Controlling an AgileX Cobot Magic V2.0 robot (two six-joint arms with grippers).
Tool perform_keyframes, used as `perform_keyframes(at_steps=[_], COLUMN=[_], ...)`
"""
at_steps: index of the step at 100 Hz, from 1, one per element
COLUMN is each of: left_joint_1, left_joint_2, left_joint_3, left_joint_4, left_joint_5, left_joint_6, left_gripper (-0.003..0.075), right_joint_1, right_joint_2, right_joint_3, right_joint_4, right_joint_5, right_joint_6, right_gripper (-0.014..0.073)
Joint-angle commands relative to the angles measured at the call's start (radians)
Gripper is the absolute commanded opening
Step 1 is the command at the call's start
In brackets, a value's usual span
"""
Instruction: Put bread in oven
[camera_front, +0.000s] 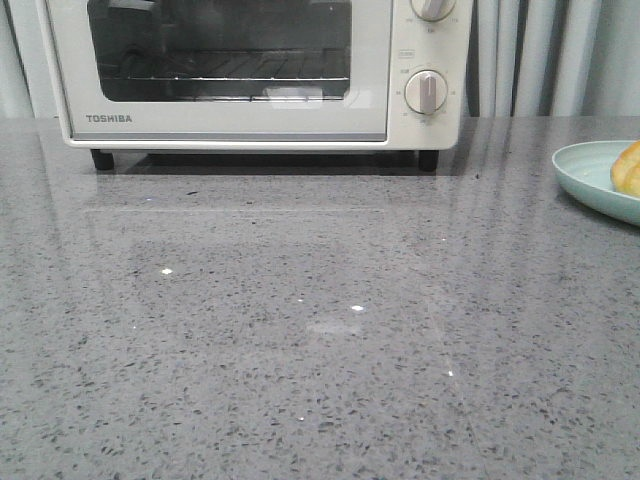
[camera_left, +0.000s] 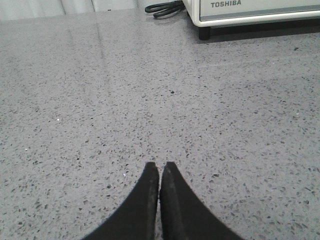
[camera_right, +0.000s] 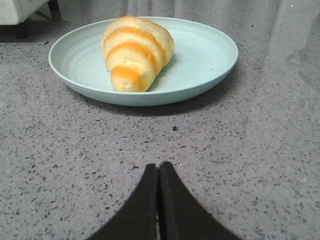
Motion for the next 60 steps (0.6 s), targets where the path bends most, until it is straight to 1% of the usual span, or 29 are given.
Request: perform_keyframes(at_steps=[1, 60], left_joint_1=[-0.004, -0.004], left_joint_2=[-0.026, -0.026], left_joint_3=[0.024, 0.024], left_joint_4=[0.0, 0.0], left_joint_5=[-0.064, -0.064], left_joint_6=[0.0, 0.0], left_gripper=[-0.0021, -0.0021], right_joint_1=[0.004, 0.004], right_joint_2=[-0.013, -0.013], right_joint_3=[0.024, 0.024], right_joint_4=[-0.007, -0.013], right_joint_5=[-0.027, -0.027], right_joint_6=[-0.007, -0.007], right_gripper=[-0.0075, -0.0075])
